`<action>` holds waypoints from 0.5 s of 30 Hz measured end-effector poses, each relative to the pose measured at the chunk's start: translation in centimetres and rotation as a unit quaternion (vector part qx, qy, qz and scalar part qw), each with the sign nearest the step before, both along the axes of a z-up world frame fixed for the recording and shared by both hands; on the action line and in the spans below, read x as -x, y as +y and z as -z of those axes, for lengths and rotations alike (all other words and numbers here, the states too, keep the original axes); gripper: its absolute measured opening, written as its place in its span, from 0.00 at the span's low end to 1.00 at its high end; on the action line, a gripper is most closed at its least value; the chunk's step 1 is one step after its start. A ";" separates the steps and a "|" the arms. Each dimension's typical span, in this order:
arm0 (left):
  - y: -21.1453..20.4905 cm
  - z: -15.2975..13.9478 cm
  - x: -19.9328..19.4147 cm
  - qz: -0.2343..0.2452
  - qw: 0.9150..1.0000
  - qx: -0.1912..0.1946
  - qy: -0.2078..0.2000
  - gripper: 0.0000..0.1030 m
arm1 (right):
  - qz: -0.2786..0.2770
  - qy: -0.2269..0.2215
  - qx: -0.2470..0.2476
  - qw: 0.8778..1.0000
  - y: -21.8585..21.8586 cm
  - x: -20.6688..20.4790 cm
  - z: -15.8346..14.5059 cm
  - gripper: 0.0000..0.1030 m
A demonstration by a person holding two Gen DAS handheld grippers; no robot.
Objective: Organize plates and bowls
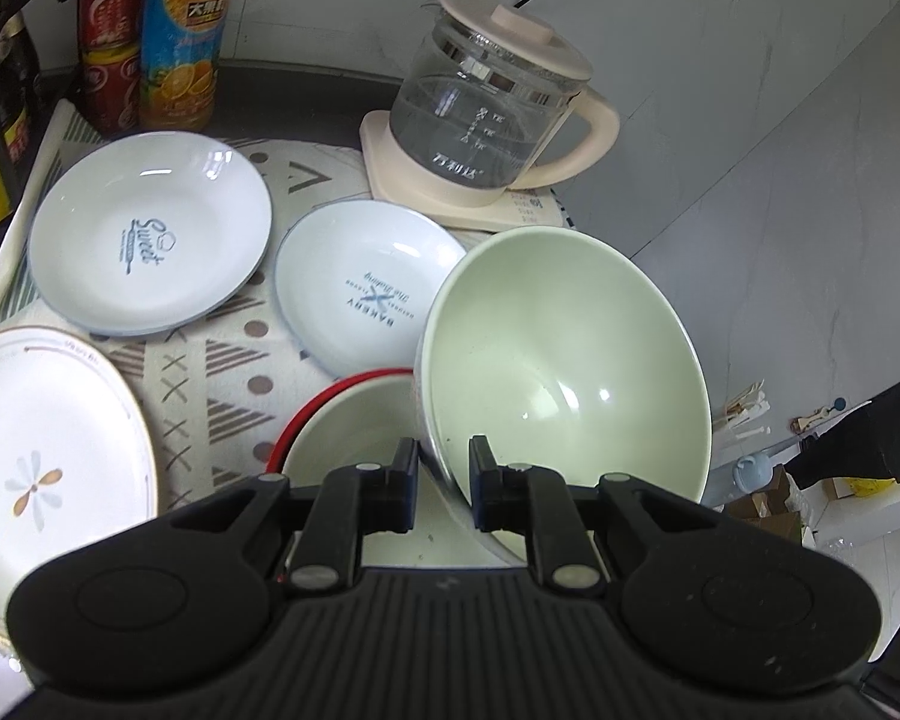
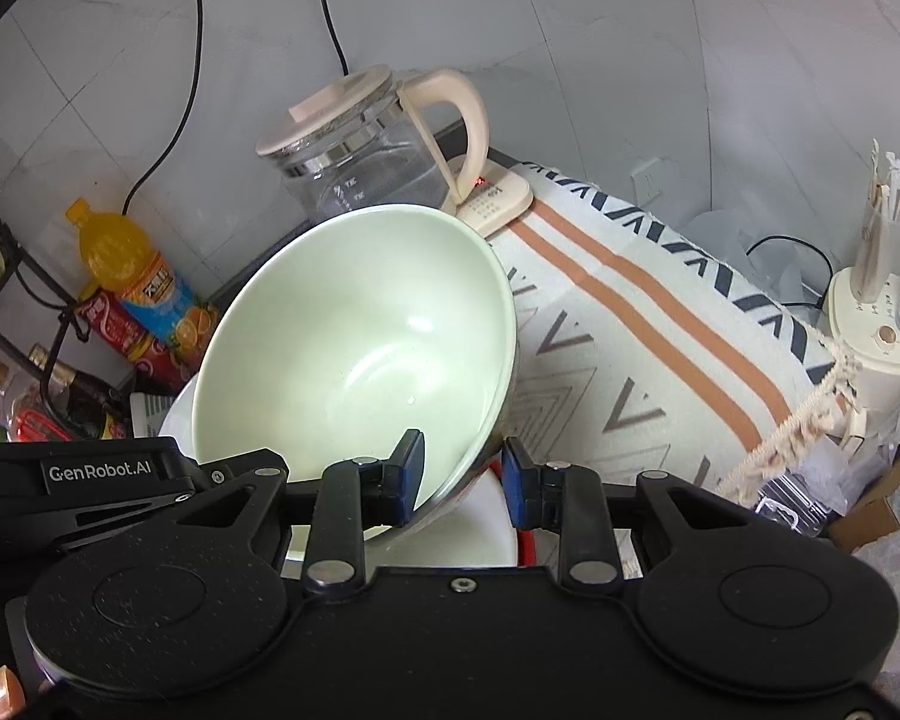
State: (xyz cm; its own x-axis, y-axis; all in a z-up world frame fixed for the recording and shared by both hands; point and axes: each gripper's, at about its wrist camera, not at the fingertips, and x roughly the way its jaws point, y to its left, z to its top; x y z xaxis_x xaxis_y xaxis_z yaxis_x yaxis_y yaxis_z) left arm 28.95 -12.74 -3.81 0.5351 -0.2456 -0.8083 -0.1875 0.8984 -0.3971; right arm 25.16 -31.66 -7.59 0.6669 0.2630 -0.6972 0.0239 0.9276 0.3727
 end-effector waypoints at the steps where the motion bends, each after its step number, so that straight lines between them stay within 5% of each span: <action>1: 0.1 0.1 0.2 0.000 1.000 0.001 0.001 0.15 | 0.000 0.001 0.001 1.000 0.1 0.2 0.1 0.27; 15: 1.1 1.9 1.6 -0.002 0.999 0.006 0.034 0.16 | -0.005 0.032 0.009 0.999 1.4 2.2 1.6 0.27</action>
State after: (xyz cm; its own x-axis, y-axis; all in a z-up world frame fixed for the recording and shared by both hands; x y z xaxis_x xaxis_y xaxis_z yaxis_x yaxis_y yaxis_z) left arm 27.36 -11.63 -5.73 0.4801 -0.2535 -0.8398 -0.2187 0.8925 -0.3944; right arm 22.94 -30.24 -9.18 0.6190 0.2558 -0.7426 0.0383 0.9345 0.3538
